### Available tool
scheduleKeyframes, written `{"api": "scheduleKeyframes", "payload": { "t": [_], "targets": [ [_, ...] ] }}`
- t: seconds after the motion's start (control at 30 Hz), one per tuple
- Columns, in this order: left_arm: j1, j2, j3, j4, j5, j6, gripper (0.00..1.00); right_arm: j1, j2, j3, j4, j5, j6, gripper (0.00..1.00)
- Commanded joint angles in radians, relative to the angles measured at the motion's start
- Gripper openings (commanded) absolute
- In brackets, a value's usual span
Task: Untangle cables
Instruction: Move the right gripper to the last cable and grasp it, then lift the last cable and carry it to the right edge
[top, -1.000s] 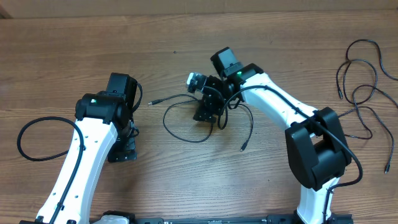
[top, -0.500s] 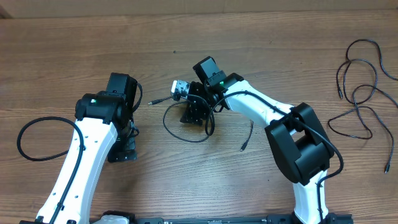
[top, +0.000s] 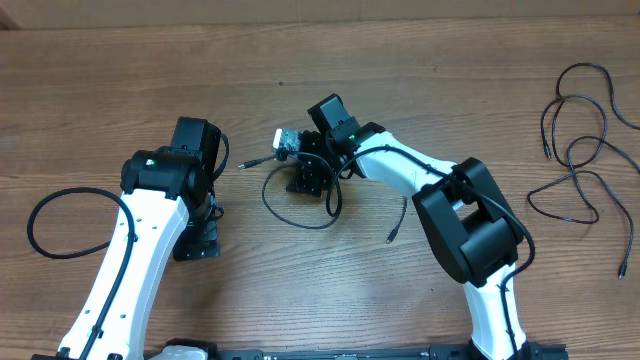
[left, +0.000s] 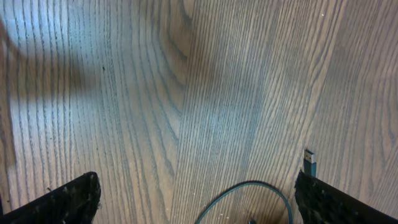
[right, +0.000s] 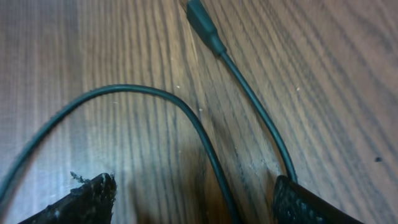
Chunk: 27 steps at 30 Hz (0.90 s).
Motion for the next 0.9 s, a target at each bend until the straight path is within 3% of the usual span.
{"api": "scheduleKeyframes", "payload": {
  "t": [0.0, 0.17, 0.2, 0.23, 0.47, 0.53, 0.63, 0.77, 0.87],
  "targets": [
    [0.004, -0.019, 0.014, -0.003, -0.018, 0.008, 1.0, -0.002, 0.032, -0.005, 0.016, 0.0, -0.001, 0.75],
    [0.004, -0.019, 0.014, -0.003, -0.018, 0.008, 1.0, -0.002, 0.034, -0.005, 0.032, 0.0, -0.001, 0.66],
    [0.004, -0.019, 0.014, -0.003, -0.018, 0.008, 1.0, -0.002, 0.034, -0.005, 0.032, 0.006, 0.0, 0.59],
    [0.004, -0.019, 0.014, -0.003, -0.018, 0.008, 1.0, -0.002, 0.034, -0.005, 0.032, 0.031, 0.0, 0.36],
    [0.004, -0.019, 0.014, -0.003, -0.018, 0.008, 1.0, -0.002, 0.034, -0.004, 0.021, 0.156, 0.008, 0.09],
    [0.004, -0.019, 0.014, -0.003, -0.018, 0.008, 1.0, -0.002, 0.034, -0.004, 0.016, 0.194, 0.013, 0.04],
    [0.004, -0.019, 0.014, -0.003, -0.018, 0.008, 1.0, -0.002, 0.032, -0.004, 0.013, 0.264, 0.067, 0.04],
    [0.004, -0.019, 0.014, -0.003, -0.018, 0.008, 1.0, -0.002, 0.016, 0.017, -0.001, 0.423, 0.266, 0.04],
    [0.004, -0.019, 0.014, -0.003, -0.018, 0.008, 1.0, -0.002, -0.017, 0.032, -0.041, 0.441, 0.32, 0.04]
  ]
}}
